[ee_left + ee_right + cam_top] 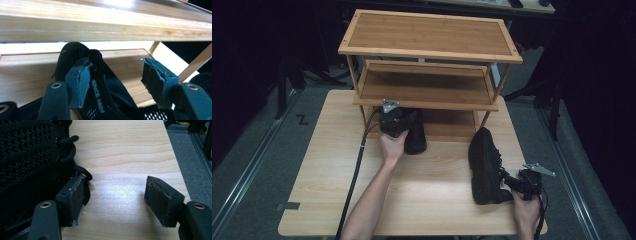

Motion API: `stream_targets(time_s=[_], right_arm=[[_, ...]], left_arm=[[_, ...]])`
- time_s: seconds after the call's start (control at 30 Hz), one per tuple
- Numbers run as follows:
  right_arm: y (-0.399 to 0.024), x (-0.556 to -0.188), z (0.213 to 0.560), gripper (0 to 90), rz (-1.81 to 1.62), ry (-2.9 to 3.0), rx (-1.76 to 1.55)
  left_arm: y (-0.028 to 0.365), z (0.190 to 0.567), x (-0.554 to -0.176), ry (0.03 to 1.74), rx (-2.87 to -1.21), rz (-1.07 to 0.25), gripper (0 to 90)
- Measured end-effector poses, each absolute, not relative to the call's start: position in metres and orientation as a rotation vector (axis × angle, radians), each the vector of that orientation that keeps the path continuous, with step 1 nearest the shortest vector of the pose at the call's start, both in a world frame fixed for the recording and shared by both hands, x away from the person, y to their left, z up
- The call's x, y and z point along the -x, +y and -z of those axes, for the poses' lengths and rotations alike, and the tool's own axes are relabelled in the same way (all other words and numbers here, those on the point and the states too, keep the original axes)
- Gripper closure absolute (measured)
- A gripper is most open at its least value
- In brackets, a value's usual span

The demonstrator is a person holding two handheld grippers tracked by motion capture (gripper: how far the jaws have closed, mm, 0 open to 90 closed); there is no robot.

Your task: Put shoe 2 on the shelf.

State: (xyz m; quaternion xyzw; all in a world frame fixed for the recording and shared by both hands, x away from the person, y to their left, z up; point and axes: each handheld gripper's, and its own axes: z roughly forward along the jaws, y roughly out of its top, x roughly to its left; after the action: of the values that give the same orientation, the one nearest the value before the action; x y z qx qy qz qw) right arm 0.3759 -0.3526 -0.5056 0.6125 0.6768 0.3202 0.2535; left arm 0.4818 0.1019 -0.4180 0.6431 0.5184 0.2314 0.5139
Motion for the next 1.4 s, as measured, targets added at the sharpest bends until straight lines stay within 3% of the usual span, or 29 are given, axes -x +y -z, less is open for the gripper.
stream_targets(time_s=[0.83, 1.4], right_arm=[[-0.353, -0.376, 0.506, 32.3, -0.876, 1.849, -1.658], [-0.35, -0.379, 0.506, 32.9, -0.877, 1.874, -1.637]], left_arm=[[0.15, 0.438, -0.428, 1.249, -1.647, -0.637, 41.1], [0.204, 0.488, -0.387, 1.414, -1.748, -0.673, 40.7]])
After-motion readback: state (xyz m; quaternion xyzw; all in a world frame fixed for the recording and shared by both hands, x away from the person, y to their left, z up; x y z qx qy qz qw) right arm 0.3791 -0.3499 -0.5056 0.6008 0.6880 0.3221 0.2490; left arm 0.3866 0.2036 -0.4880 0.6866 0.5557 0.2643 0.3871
